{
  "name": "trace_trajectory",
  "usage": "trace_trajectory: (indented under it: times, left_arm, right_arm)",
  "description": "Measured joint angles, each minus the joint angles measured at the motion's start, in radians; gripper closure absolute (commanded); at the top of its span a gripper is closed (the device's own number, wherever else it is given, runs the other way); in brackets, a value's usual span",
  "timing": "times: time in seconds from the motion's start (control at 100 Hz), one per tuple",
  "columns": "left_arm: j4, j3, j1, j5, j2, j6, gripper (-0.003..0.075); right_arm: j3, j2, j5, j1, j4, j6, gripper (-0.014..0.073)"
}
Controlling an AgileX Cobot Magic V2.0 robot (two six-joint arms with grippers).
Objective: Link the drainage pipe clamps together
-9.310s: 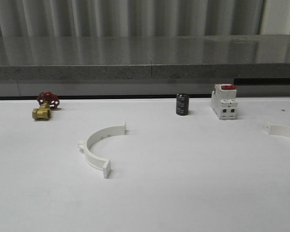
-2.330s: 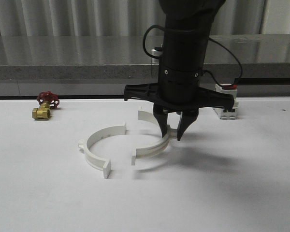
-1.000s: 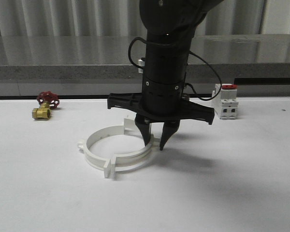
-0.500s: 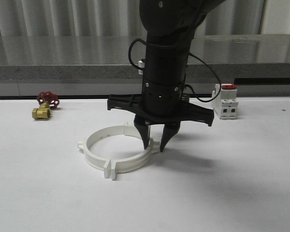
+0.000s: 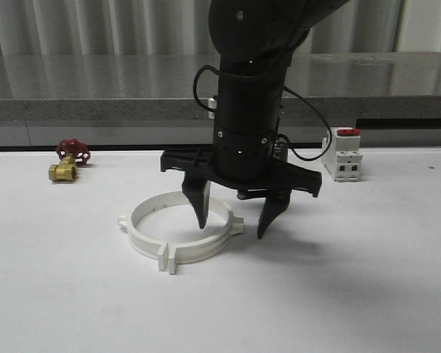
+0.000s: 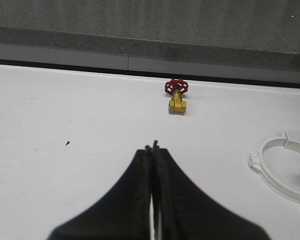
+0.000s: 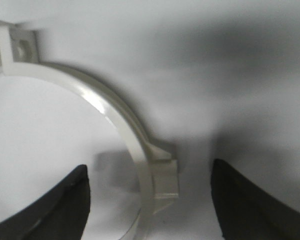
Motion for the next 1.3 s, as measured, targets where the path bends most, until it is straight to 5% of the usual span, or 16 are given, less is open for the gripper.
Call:
trace_trajectory:
  times: [0.69,1.3]
  left_arm:
    - [0.0,0.0,0.0,0.0,0.0,0.0,0.074]
    - [0.0,0.0,0.0,0.0,0.0,0.0,0.074]
  right_arm:
    - [-0.037,-0.206,0.143,-0.068,-0.099,-0.21,0.0074]
    - [0.444,-0.81,0.112,-0.427,-0.119,-0.384,0.0074]
